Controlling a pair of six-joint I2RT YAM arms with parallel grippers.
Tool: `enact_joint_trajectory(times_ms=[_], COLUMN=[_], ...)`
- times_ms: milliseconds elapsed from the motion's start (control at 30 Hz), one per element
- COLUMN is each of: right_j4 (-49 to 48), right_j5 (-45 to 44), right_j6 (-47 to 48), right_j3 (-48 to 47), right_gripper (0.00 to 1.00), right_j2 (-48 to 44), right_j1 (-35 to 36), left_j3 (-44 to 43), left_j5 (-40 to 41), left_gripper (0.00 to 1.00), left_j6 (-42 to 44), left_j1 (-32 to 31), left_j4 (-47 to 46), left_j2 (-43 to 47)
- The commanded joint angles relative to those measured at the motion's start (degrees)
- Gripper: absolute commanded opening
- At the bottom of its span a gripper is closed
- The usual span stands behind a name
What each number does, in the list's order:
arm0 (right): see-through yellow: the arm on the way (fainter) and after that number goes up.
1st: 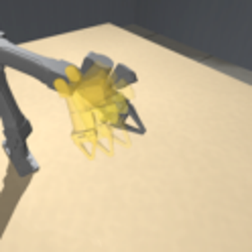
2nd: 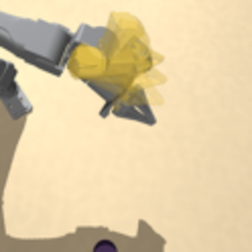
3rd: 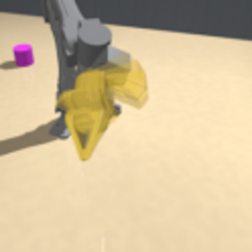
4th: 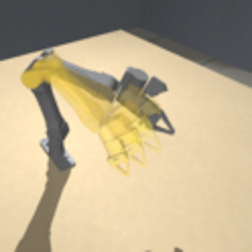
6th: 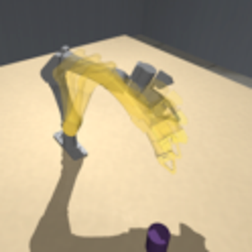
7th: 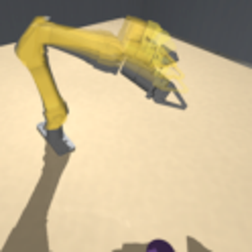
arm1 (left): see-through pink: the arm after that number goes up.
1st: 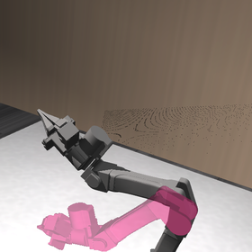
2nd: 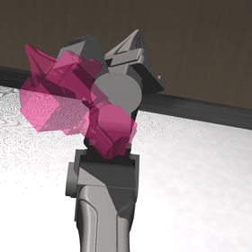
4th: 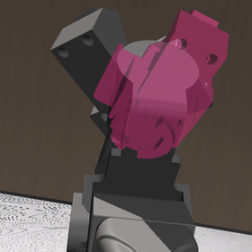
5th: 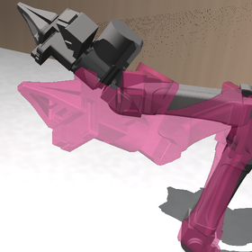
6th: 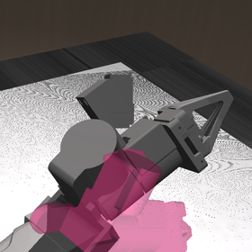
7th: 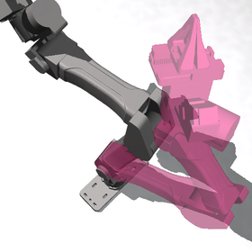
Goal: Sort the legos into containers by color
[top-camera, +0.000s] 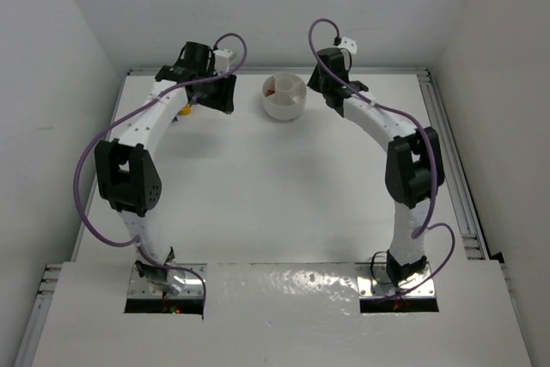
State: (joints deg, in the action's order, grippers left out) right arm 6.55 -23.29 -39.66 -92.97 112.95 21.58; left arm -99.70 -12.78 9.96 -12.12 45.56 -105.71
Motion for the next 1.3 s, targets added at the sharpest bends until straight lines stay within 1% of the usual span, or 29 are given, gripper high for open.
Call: enact_joint_trajectory(times_ms=[0,233,333,567,667,700,800,833,967,1033,1267], right_j4=[-1.79,-4.79,-3.82,-4.7,-6.1,-6.02,-5.84,-5.93,-6.28,-7.59,-7.42], right_j5=[-2.81,-2.73,-2.11,-3.25,-1.5,-0.97,-0.35,-0.44,-0.44,-0.35,0.96], right_j6=[-0.33,2.13,1.78,0.11,0.37,0.37,-0.06,0.02,0.64,0.81,0.46], right_j3=[-3.53,-8.8,-11.17,-11.62,-11.8,-12.49,-12.85,-12.68,-12.41,-12.67,-13.03], right_gripper=[0.0,0.0,0.0,0.0,0.06,0.1,0.15,0.19,0.27,0.29,0.44], right_j2=[2.62,9.91,12.11,14.67,15.28,15.9,16.43,16.52,16.69,16.95,17.31], right_j1=[1.53,2.06,2.06,2.23,2.23,2.23,2.23,2.23,2.23,2.32,2.23], left_j3=[0.21,1.09,1.88,1.88,1.79,1.88,2.14,2.14,2.05,2.05,2.14], left_j5=[0.64,0.73,0.74,0.91,1.35,1.35,1.44,1.35,1.17,1.17,1.17], left_gripper=[0.0,0.0,0.0,0.0,0.0,0.0,0.0,0.0,0.0,0.0,0.0], left_j6=[-3.01,-3.01,-3.27,-3.19,-3.1,-3.01,-3.19,-3.19,-3.19,-3.19,-3.1], left_j1=[-1.06,-0.89,-0.62,-0.27,-0.19,-0.1,-0.1,-0.1,-0.1,-0.1,-0.01], left_j4=[-2.41,-3.46,-3.72,-4.25,-4.16,-4.25,-4.34,-4.25,-4.51,-4.52,-4.6], left_j2=[2.53,2.88,2.88,2.88,2.88,2.97,2.88,2.97,2.88,2.97,2.97])
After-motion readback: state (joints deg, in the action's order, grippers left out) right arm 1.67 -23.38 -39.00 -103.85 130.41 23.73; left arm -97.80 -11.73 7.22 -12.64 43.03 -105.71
